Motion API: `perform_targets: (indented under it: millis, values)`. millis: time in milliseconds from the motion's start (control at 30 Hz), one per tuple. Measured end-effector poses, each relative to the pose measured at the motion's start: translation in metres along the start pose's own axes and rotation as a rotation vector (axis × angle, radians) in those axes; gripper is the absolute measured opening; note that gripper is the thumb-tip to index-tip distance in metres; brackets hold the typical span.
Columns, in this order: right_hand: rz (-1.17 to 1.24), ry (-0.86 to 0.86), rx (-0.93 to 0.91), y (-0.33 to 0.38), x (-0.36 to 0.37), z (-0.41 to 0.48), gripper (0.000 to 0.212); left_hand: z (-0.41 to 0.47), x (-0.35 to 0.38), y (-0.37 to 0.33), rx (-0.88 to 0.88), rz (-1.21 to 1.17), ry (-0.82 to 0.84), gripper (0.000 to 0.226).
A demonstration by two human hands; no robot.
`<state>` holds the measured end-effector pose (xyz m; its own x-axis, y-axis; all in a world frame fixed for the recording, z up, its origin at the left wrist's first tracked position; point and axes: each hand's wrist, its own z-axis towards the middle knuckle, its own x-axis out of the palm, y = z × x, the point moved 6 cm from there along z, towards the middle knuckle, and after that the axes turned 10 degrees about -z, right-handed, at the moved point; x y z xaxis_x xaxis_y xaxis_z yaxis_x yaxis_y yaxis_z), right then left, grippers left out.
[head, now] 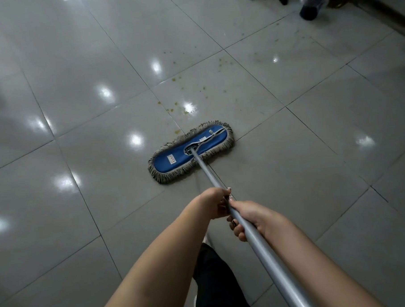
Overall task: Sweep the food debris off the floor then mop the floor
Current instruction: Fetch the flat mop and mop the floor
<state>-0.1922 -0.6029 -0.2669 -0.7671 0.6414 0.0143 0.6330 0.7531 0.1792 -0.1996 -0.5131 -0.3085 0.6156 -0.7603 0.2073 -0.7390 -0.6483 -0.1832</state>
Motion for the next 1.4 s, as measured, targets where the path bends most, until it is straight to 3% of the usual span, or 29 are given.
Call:
perform_targets:
  millis: [633,1067,1400]
  values:
    - [0.063,0.010,0.025,0.255,0.018,0.042,0.055,0.022,-0.061,-0.256,-0.001,0.086,-0.026,0.031]
    - [0.174,-0.073,0.010,0.438,0.135,0.077,0.057,0.025,-0.197,-0.422,0.037,0.141,0.067,0.033]
    - [0.210,-0.096,0.039,0.536,0.154,0.089,0.055,0.032,-0.234,-0.521,0.024,0.185,0.082,0.032]
